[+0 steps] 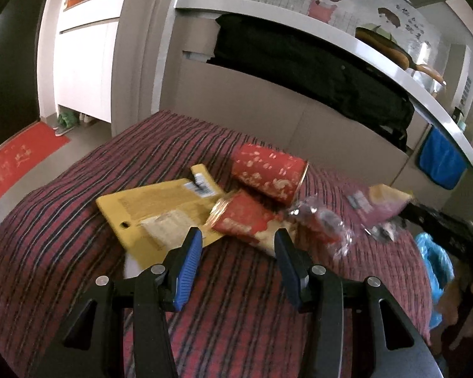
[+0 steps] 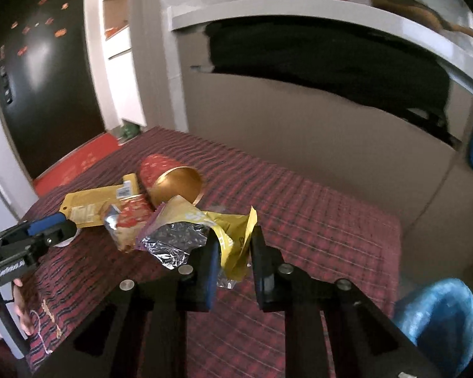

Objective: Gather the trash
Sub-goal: 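Grasp the yellow foil snack bag with the right tool while the left tool grasps the red paper cup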

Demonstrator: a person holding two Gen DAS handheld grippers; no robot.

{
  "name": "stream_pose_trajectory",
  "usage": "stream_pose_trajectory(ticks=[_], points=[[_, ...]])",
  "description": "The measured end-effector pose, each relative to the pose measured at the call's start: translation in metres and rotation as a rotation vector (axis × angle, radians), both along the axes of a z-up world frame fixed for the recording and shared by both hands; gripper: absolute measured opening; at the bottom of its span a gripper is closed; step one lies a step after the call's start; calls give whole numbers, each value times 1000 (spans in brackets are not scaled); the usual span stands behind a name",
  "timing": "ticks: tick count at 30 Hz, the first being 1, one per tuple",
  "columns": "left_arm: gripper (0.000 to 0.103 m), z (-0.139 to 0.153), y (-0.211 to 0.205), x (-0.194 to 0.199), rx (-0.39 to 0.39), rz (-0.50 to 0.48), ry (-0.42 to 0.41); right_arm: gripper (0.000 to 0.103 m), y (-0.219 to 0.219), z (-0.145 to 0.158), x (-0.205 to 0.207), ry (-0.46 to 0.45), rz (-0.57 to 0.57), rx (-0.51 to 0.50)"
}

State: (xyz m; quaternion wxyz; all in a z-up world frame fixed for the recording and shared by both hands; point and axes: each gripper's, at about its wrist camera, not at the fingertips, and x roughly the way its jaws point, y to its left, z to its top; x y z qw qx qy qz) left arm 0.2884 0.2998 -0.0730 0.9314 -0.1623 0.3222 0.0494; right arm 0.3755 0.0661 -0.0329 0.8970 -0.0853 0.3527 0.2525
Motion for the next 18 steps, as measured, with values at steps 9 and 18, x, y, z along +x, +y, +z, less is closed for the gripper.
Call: stream_pose_trajectory(ticks=[9,18], points=[[49,1,-61,62,129,-40,6,17,-44,11,-10,-39,-78,42],[49,-13,-82,119,240,140,49,17,-79,10,-12,-40,-107,93]])
